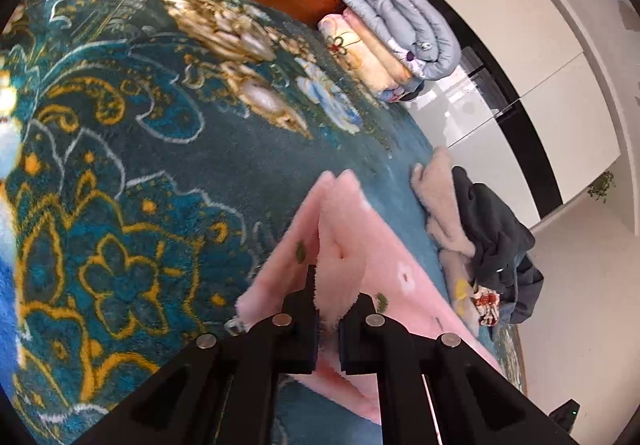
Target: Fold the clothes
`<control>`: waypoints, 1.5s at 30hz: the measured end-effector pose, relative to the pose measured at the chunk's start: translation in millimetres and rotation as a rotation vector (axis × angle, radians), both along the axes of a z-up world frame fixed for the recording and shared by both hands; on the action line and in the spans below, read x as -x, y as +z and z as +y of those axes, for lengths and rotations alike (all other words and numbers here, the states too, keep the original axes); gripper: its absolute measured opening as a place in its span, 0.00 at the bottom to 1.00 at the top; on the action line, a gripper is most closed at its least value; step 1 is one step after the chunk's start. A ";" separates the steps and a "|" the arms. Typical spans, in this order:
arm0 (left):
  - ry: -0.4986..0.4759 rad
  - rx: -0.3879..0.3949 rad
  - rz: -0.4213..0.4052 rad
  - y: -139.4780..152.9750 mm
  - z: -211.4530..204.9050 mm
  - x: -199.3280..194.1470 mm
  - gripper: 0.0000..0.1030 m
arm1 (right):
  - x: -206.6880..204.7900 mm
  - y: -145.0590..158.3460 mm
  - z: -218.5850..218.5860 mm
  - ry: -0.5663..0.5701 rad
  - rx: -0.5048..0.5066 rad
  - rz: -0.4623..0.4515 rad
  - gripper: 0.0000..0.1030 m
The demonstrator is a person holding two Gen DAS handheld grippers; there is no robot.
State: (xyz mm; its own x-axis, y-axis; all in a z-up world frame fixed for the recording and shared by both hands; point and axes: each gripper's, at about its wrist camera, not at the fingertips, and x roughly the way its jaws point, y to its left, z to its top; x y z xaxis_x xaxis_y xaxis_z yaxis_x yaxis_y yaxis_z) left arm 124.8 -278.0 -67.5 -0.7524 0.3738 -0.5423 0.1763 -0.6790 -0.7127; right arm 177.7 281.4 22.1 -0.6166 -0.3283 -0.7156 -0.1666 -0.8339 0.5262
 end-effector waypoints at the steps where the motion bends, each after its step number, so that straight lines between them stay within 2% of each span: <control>1: 0.003 -0.005 0.001 -1.3 -0.5 -0.7 0.07 | -0.6 0.6 0.2 -0.001 0.000 0.002 0.55; 3: 0.000 0.004 0.015 2.1 0.9 -1.8 0.07 | -2.1 0.7 1.5 -0.005 0.001 0.005 0.55; 6: -0.007 0.056 0.058 15.8 6.3 -8.5 0.13 | -4.6 -0.2 3.9 -0.010 0.008 0.006 0.55; 8: 0.040 0.108 0.084 23.3 5.1 -18.1 0.32 | -6.0 -0.5 4.8 -0.010 0.012 0.009 0.55; 9: 0.079 0.148 0.081 25.4 3.2 -22.5 0.50 | -6.5 -0.6 5.1 -0.011 0.014 0.010 0.55; 10: 0.114 0.176 0.076 25.8 0.3 -25.9 0.56 | -6.9 -0.8 5.4 -0.011 0.017 0.012 0.55; 11: 0.130 0.176 0.066 23.9 -3.5 -26.4 0.57 | -7.4 -0.9 5.7 -0.011 0.019 0.013 0.55; 14: 0.105 0.088 0.026 11.2 -11.4 -20.4 0.57 | -9.0 -1.1 6.5 -0.006 0.025 0.018 0.55; 18: 0.058 0.069 0.030 8.5 -4.9 -12.6 0.63 | -13.0 -0.9 10.8 -0.008 0.049 0.027 0.55; 20: 0.026 0.061 0.022 7.5 1.9 -6.6 0.63 | -16.3 0.6 14.4 -0.009 0.059 0.033 0.55; 22: 0.030 0.094 0.002 8.0 8.0 -4.4 0.55 | -21.0 1.8 20.0 -0.016 0.069 0.040 0.55; 23: 0.034 0.111 -0.009 8.2 10.9 -3.6 0.44 | -23.4 2.2 23.7 -0.024 0.076 0.043 0.55; 24: 0.037 0.112 -0.029 6.7 12.4 -1.9 0.17 | -26.1 2.5 27.9 -0.033 0.082 0.045 0.55; 27: 0.054 0.114 -0.051 9.9 14.5 -1.9 0.16 | -34.7 3.6 42.5 -0.064 0.107 0.054 0.55; 31: 0.025 0.218 0.045 58.3 40.4 -5.4 0.15 | -47.7 7.3 64.6 -0.113 0.112 0.067 0.55; 35: -0.145 0.320 0.233 131.9 107.0 -12.1 0.15 | -63.0 7.6 91.4 -0.183 0.139 0.088 0.55; 38: -0.312 0.346 0.360 179.8 175.0 -19.1 0.15 | -73.0 4.0 108.9 -0.227 0.171 0.103 0.55; 39: -0.357 0.341 0.356 177.3 195.1 -20.5 0.15 | -75.5 2.7 112.8 -0.233 0.181 0.108 0.55; 45: -0.587 0.294 0.195 113.1 305.8 -27.0 0.15 | -91.5 -1.0 123.0 -0.207 0.233 0.171 0.55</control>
